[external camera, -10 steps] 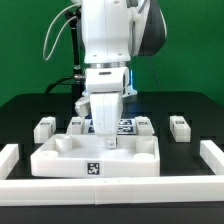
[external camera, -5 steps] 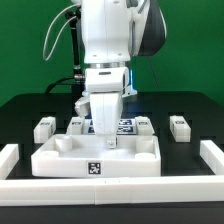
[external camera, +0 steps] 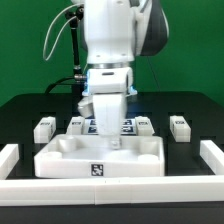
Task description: Assemble desk
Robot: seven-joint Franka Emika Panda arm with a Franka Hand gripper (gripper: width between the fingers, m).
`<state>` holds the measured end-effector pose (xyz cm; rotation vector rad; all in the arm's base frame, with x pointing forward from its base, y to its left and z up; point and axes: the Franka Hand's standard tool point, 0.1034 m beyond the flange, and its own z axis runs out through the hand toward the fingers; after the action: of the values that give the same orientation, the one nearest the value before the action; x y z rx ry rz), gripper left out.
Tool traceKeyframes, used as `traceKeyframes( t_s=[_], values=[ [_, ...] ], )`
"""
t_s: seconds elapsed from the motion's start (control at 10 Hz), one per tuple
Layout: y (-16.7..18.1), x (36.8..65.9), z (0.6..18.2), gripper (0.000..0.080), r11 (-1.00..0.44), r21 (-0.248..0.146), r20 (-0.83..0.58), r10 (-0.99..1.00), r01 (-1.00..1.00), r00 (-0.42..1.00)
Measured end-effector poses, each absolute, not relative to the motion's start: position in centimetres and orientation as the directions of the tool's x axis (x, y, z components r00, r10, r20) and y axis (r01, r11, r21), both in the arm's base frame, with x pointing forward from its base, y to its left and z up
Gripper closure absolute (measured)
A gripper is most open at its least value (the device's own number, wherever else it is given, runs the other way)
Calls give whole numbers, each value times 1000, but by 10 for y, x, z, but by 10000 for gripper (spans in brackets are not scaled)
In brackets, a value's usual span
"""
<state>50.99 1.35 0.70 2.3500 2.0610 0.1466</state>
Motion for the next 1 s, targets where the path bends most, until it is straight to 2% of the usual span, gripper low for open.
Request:
traceKeyframes(
  t_s=[0.1,0.2,0.3,0.5,0.6,0.7,0.8,0.9,1.0],
  values=[
    [18,511,7,740,-143,74,62,988,987,138],
    [41,507,7,740,-190,46,56,981,981,187],
    [60,512,10,741,-167,-31,14,986,985,168],
    [60,514,8,740,-117,-62,-6,993,991,117],
    [60,515,7,740,-117,-99,-24,993,988,116],
    [59,515,7,736,-109,-118,-31,994,987,106],
    [59,515,7,736,-103,-110,-26,995,989,101],
    [59,515,6,652,-103,-111,-26,995,988,101],
    [59,515,6,652,-104,-111,-26,994,988,102]
  ],
)
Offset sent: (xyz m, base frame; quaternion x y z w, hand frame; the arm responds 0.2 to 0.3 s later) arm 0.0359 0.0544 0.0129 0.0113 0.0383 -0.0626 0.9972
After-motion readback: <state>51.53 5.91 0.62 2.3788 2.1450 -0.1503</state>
